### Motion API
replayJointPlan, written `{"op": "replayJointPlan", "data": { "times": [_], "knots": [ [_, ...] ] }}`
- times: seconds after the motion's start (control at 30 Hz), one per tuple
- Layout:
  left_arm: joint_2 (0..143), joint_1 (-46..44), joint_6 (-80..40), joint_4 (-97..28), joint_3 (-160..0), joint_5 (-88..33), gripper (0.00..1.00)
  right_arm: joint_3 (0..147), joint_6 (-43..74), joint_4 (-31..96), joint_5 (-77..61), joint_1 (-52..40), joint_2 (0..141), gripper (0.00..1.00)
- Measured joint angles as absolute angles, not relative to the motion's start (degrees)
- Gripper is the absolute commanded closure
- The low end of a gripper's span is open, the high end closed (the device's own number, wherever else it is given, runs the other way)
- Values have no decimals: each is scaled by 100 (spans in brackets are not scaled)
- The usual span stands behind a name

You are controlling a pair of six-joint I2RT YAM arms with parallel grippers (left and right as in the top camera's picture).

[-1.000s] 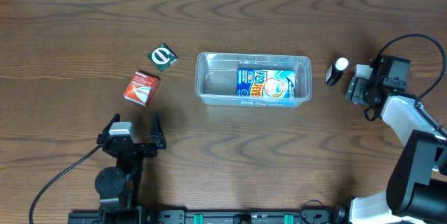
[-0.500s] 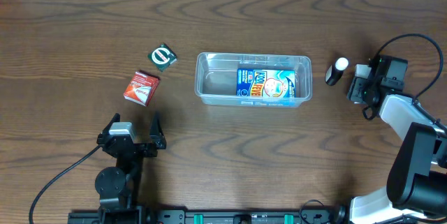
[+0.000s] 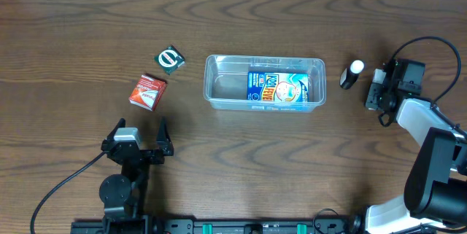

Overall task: Pack container
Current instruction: 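Move right gripper to the white-green medicine box and grasp it, then carry the white-green box into the container and release it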

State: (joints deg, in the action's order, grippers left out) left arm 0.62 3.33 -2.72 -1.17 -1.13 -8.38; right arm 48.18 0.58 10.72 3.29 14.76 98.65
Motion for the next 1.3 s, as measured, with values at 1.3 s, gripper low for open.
{"op": "replayJointPlan", "data": {
  "times": [1.3],
  "knots": [
    [62,333,-272,-117,-113,-836,2,4814,-764,1566,-1916,375,6458,69]
  ]
}}
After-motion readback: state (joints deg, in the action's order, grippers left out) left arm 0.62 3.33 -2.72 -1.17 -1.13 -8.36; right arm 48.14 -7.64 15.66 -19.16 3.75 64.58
